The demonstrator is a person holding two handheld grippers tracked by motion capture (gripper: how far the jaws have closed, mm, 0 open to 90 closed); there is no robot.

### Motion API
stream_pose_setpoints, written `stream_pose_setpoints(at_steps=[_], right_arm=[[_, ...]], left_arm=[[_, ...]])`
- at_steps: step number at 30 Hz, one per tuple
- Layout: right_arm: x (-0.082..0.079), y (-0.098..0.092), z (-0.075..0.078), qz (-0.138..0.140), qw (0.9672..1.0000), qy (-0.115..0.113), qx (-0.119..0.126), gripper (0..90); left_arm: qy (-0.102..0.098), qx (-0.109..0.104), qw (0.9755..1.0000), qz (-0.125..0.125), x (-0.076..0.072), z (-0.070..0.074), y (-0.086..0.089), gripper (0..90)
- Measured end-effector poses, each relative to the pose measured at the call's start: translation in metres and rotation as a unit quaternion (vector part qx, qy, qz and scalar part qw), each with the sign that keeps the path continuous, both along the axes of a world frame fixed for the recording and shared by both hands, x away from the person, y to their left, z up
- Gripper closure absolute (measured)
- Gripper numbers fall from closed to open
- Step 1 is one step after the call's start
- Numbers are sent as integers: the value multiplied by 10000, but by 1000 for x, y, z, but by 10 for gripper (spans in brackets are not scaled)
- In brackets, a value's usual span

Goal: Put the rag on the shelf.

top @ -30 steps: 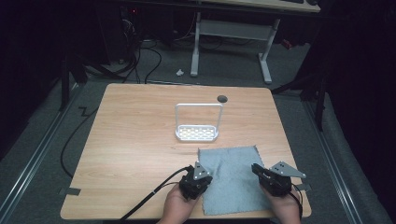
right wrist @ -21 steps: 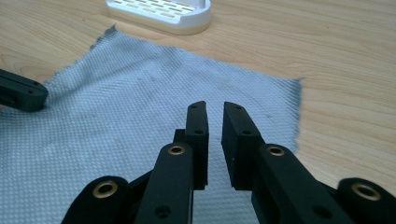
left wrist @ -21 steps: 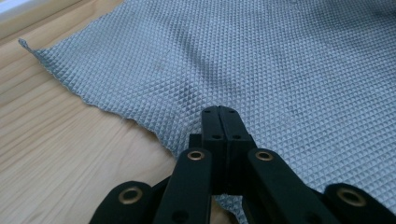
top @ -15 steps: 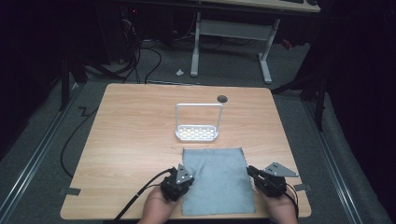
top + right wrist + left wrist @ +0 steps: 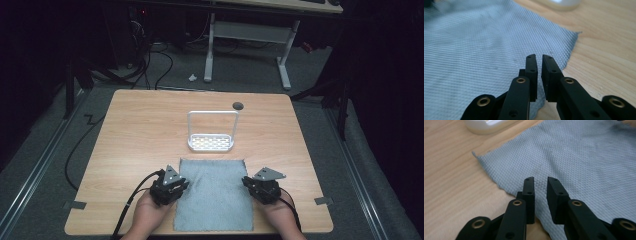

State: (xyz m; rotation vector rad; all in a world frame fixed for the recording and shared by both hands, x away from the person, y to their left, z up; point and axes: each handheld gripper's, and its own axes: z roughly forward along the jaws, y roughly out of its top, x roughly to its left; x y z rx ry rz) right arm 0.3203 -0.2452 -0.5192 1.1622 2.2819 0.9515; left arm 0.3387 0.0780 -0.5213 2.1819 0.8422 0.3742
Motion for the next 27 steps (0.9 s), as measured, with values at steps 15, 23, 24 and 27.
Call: stream_pose_setpoints(at_steps=[15,23,24,27], right_arm=[[-26,4,-4,139,9996,217,-111,862],[-37,3,1,193,9995,-178,159,859],[-38,2,2,187,9994,-230,167,860],[-39,1,2,221,9993,-266,149,854]], left_arm=[[383,-149,9988,-249,-33,-5,17,789],[194,-719,9968,304,-28,1,33,698],[180,-853,9952,443,-23,2,37,694],[146,-792,9947,641,-13,2,39,648]])
